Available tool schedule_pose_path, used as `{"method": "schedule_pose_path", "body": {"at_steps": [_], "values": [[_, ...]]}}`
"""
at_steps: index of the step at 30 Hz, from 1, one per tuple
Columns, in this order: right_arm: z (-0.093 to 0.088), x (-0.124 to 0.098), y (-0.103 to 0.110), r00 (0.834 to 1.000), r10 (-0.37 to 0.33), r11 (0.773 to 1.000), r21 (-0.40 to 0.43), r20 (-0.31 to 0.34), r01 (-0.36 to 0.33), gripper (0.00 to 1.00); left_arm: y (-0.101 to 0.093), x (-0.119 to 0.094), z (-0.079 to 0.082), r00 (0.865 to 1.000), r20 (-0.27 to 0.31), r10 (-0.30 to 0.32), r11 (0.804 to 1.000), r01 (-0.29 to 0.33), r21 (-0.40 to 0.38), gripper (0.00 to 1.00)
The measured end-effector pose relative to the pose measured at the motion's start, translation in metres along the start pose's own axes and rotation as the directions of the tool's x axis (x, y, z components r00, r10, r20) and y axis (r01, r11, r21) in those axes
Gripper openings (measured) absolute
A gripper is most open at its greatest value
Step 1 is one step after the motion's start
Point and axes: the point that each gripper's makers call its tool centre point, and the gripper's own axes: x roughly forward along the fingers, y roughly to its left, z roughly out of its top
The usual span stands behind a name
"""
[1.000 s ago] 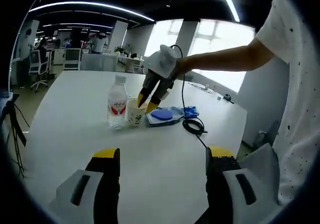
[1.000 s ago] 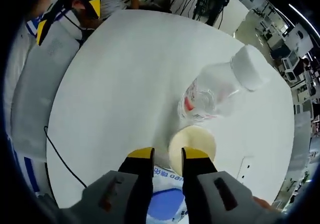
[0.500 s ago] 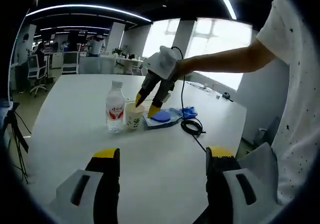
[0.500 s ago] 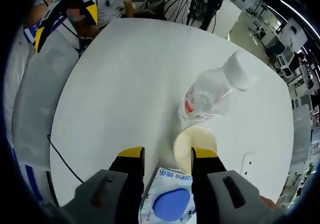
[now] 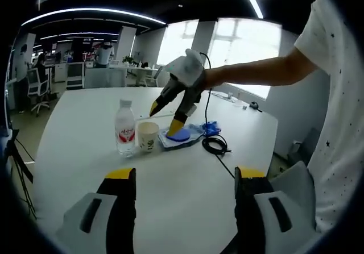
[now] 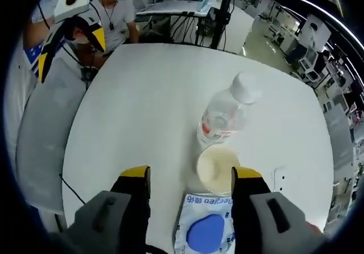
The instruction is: Arrange the tabletop items into an orderly group along one side of the table until the central work area is clear of visible clutter.
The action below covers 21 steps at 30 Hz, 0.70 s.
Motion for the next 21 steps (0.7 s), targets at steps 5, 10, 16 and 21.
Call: {"method": "schedule_pose_path", "body": {"at_steps": [5, 10, 16, 21], "values": [[0.002, -0.014, 0.005, 0.998, -0.02, 0.999, 0.051, 0.051, 0.018, 0.61, -0.004, 0.006, 0.007, 1.0, 0.002, -0.009, 1.0, 0.009, 0.014, 0.74], [-0.005, -0.026, 0.01, 0.996, -0.051, 0.995, 0.093, 0.075, 0.044, 0.63, -0.007, 0.011, 0.013, 1.0, -0.004, -0.02, 0.999, 0.02, 0.033, 0.77], [-0.015, -0.046, 0.015, 0.988, -0.105, 0.983, 0.159, 0.113, 0.087, 0.63, -0.008, 0.016, 0.024, 1.0, 0.003, -0.025, 0.999, 0.025, 0.048, 0.79], [-0.028, -0.071, 0.02, 0.974, -0.174, 0.966, 0.218, 0.142, 0.141, 0.63, -0.012, 0.02, 0.033, 0.999, 0.008, -0.041, 0.997, 0.041, 0.066, 0.81]]}}
